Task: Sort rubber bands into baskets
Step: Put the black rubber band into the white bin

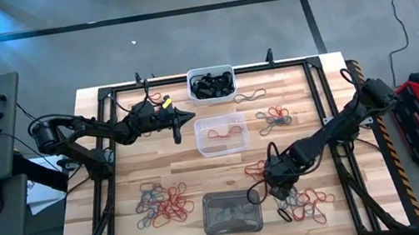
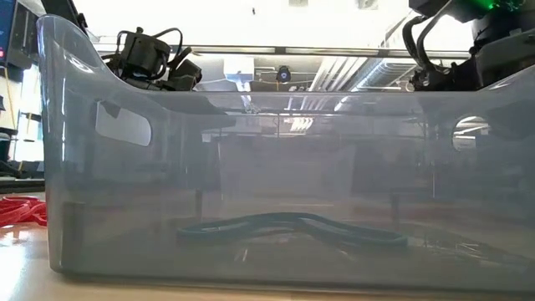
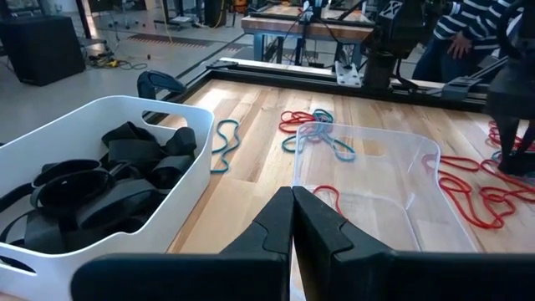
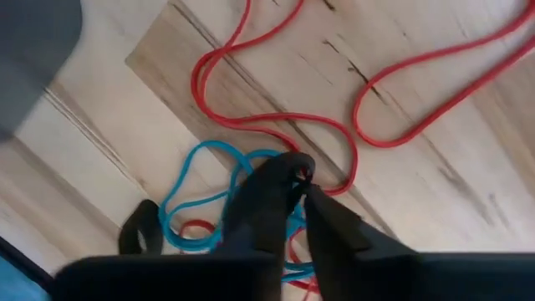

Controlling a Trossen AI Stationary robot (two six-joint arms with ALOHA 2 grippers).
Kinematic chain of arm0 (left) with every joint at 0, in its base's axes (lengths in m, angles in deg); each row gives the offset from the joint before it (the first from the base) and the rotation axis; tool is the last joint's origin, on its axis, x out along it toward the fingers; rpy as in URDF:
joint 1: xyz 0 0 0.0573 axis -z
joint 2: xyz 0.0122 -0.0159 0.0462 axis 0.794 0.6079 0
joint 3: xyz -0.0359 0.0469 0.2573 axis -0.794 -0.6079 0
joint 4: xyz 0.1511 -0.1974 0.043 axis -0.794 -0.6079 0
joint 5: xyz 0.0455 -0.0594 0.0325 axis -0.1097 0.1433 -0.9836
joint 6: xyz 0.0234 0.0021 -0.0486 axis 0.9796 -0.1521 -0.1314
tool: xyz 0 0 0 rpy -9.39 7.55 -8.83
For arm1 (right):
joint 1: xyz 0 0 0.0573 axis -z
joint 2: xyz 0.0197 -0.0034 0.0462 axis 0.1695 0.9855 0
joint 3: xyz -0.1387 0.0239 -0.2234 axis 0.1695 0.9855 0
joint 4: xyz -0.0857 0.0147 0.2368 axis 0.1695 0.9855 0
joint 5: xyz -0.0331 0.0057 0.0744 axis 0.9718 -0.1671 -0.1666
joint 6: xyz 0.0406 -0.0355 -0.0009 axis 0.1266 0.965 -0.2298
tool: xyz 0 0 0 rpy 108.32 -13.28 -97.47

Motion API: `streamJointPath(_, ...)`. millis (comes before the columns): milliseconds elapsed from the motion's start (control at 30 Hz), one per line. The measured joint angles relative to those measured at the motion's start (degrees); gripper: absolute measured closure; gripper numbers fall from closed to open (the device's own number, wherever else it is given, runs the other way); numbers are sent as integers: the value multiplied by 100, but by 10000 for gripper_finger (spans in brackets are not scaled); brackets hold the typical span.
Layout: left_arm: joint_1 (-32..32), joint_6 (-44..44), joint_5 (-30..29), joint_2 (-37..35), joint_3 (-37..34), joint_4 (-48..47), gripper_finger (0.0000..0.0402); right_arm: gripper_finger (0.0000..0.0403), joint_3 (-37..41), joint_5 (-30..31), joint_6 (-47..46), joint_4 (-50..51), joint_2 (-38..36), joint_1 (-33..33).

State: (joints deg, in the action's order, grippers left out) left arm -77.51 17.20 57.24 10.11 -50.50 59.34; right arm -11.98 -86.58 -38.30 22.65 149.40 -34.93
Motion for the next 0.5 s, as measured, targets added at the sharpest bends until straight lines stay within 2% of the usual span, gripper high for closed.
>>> streamJointPath(67, 0, 0, 0, 0, 1, -7, 401, 396, 0, 46, 196, 24, 0, 9)
streamJointPath(333, 0, 0, 0, 0, 1, -11, 401, 400, 0, 152, 400, 174, -447, 40)
streamJointPath(500, 0, -5, 0, 0, 1, -11, 402, 402, 0, 682, 654, 330, -1114, 185)
